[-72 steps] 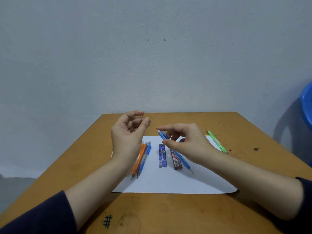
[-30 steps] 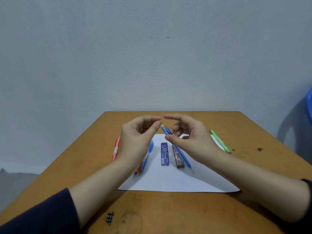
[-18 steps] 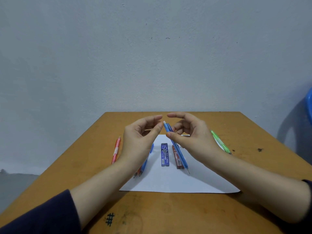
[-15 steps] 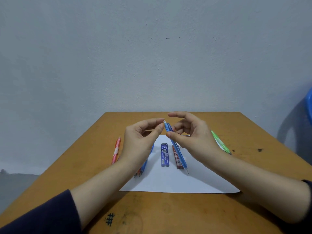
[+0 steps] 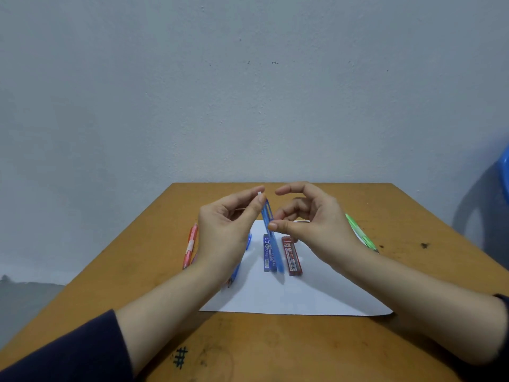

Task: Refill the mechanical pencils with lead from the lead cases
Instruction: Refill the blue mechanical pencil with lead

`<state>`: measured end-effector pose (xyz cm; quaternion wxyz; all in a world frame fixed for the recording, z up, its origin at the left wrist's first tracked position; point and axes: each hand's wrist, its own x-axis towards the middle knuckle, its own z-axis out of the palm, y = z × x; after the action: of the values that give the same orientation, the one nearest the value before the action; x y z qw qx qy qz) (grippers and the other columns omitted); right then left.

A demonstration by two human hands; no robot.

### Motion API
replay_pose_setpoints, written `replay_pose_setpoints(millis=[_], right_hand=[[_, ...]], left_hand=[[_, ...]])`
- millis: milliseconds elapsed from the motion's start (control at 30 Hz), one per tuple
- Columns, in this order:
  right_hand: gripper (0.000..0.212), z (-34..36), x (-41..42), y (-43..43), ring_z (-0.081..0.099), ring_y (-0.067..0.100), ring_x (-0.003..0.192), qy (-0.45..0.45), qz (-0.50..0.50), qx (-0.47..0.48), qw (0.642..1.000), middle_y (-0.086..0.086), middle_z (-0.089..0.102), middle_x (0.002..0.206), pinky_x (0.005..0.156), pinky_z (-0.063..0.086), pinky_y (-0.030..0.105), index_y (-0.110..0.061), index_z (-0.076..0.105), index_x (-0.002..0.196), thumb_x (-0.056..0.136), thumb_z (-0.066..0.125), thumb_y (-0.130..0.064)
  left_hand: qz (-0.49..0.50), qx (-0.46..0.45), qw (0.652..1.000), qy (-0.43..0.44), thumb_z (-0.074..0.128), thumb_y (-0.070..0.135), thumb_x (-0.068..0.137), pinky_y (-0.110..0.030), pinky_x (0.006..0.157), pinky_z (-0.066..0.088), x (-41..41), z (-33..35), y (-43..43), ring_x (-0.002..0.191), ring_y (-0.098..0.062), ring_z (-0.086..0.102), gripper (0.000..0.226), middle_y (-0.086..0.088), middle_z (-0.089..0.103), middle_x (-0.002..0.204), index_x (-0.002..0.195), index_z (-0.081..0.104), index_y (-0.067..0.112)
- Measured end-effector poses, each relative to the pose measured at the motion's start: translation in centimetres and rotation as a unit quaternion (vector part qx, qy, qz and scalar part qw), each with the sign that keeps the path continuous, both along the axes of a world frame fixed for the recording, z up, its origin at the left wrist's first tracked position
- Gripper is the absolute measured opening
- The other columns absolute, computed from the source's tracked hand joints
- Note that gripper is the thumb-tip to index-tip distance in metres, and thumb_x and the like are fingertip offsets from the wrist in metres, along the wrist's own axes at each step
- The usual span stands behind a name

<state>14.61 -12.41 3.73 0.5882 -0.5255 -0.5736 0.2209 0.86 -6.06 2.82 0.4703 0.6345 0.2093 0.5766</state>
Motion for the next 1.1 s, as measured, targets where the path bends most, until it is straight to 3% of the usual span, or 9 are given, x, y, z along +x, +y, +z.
replay_pose_setpoints(millis=[133,233,367,500,600,733,967,1100], right_hand=[[0.043,0.1,0.8,0.5,0.057,0.010,0.064,-0.020,-0.006,-0.015,1.000,0.002,0.068,0.071,0.054,0.044,0.016,-0.024,0.062,0.099,0.070,0.078,0.004],[0.036,0.1,2.3,1.2,0.054,0.008,0.062,-0.039,-0.051,-0.063,0.996,0.001,0.065,0.074,0.053,0.041,0.012,-0.024,0.065,0.089,0.077,0.068,0.010],[0.032,-0.8,4.7,2.1,0.056,0.007,0.066,-0.110,-0.102,-0.159,0.976,-0.002,0.066,0.080,0.058,0.040,0.017,-0.027,0.069,0.083,0.079,0.067,0.005],[0.023,-1.6,5.5,2.6,0.054,0.009,0.069,-0.207,-0.138,-0.218,0.944,-0.006,0.065,0.081,0.067,0.043,0.022,-0.022,0.074,0.094,0.081,0.068,-0.004],[0.019,-1.7,5.4,2.5,0.047,0.000,0.064,-0.278,-0.144,-0.230,0.921,-0.016,0.053,0.070,0.055,0.035,0.005,-0.022,0.073,0.099,0.087,0.063,-0.010],[0.018,-1.7,5.2,2.3,0.045,-0.003,0.061,-0.348,-0.129,-0.252,0.894,-0.017,0.049,0.068,0.050,0.034,0.000,-0.022,0.074,0.102,0.089,0.062,-0.015],[0.010,-1.8,5.2,2.2,0.044,-0.004,0.059,-0.367,-0.130,-0.239,0.890,-0.011,0.057,0.070,0.051,0.033,0.002,-0.014,0.076,0.092,0.085,0.069,-0.018],[0.010,-2.0,5.2,2.2,0.049,0.003,0.067,-0.358,-0.139,-0.229,0.894,0.002,0.071,0.089,0.055,0.034,0.001,-0.010,0.075,0.090,0.086,0.066,-0.011]], left_hand=[[0.030,0.002,0.999,-0.036,0.062,0.013,0.089,-0.020,0.078,0.055,-0.2,0.5,0.2,0.087,-0.007,0.069,0.017,0.009,0.074,0.085,0.101,0.071,0.020],[0.018,-0.016,0.999,-0.042,0.058,0.015,0.092,-0.023,0.062,0.057,-0.2,0.8,0.2,0.075,-0.012,0.069,0.018,0.005,0.071,0.076,0.106,0.070,0.015],[-0.005,-0.026,1.000,-0.005,0.059,0.021,0.091,-0.026,0.048,0.051,-0.2,0.4,0.1,0.065,-0.020,0.064,0.021,0.004,0.070,0.079,0.108,0.071,0.018],[-0.020,-0.032,0.999,0.018,0.059,0.019,0.092,-0.024,0.047,0.045,-0.1,0.0,0.1,0.059,-0.016,0.053,0.019,-0.002,0.068,0.075,0.106,0.071,0.022],[-0.022,-0.030,0.999,0.030,0.059,0.019,0.092,-0.024,0.048,0.044,0.0,-0.2,0.3,0.059,-0.014,0.053,0.018,-0.007,0.068,0.076,0.104,0.072,0.025],[-0.026,-0.028,0.998,0.041,0.059,0.018,0.092,-0.024,0.049,0.045,0.0,-0.4,0.5,0.060,-0.012,0.055,0.018,-0.006,0.068,0.076,0.105,0.071,0.024],[-0.033,-0.020,0.998,0.052,0.062,0.019,0.090,-0.025,0.052,0.047,-0.1,-0.5,0.5,0.061,-0.018,0.057,0.017,-0.007,0.071,0.077,0.103,0.072,0.020],[-0.037,-0.009,0.998,0.053,0.063,0.016,0.088,-0.023,0.051,0.047,0.0,-0.5,0.4,0.060,-0.018,0.058,0.014,-0.010,0.071,0.077,0.097,0.073,0.021]])
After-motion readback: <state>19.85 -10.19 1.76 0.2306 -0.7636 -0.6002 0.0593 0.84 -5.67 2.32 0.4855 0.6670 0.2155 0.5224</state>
